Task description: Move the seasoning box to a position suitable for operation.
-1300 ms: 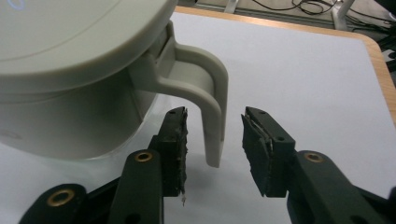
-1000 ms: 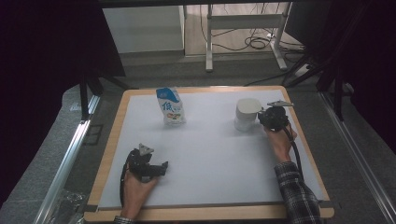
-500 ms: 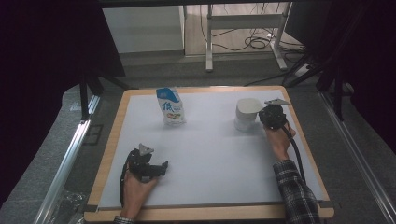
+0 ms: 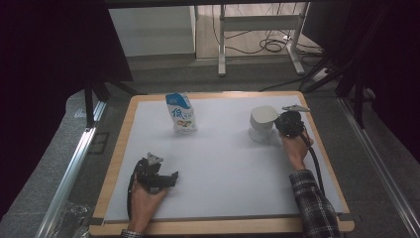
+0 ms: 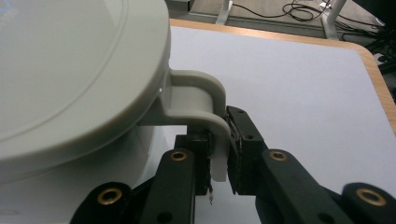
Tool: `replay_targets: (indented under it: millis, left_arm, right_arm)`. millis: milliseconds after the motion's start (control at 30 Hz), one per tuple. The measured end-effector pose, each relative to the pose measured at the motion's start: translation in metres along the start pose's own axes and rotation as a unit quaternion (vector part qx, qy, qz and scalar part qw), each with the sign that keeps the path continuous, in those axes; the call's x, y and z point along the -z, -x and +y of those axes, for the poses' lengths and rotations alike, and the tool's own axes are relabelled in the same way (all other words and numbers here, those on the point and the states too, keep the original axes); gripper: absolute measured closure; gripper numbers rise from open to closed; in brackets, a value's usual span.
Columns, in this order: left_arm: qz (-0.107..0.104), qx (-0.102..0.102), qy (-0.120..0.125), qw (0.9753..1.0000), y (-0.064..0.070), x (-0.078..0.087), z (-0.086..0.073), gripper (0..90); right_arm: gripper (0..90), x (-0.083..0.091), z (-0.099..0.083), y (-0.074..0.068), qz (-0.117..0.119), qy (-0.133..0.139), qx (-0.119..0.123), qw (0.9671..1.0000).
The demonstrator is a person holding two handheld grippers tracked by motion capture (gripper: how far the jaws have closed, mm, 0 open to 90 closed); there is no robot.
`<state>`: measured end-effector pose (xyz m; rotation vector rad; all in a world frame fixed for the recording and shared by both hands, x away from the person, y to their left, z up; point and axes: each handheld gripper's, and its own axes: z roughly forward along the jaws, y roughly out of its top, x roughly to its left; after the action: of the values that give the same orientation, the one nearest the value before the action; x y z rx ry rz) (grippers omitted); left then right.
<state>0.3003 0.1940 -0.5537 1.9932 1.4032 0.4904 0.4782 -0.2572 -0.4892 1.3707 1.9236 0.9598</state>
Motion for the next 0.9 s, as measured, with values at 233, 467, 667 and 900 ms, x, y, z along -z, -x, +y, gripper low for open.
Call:
replay_targets:
  millis: [233, 467, 667, 900]
  left_arm:
    - [0.000, 0.000, 0.000, 1.0000, 0.000, 0.000, 0.000, 1.1]
    - [0.000, 0.000, 0.000, 1.0000, 0.000, 0.000, 0.000, 1.1]
    - [0.000, 0.000, 0.000, 1.0000, 0.000, 0.000, 0.000, 1.1]
    - [0.000, 0.000, 0.000, 1.0000, 0.000, 0.000, 0.000, 1.1]
  right_arm:
    - [79.6, 0.002, 0.000, -0.001, 0.011, 0.002, -0.011, 0.9999]
    - [79.3, 0.009, 0.001, -0.005, 0.034, 0.005, -0.017, 0.9993]
    - [79.3, 0.018, -0.001, -0.012, 0.051, 0.014, -0.014, 0.9985]
    - [79.2, 0.024, -0.007, -0.015, 0.067, 0.011, -0.015, 0.9976]
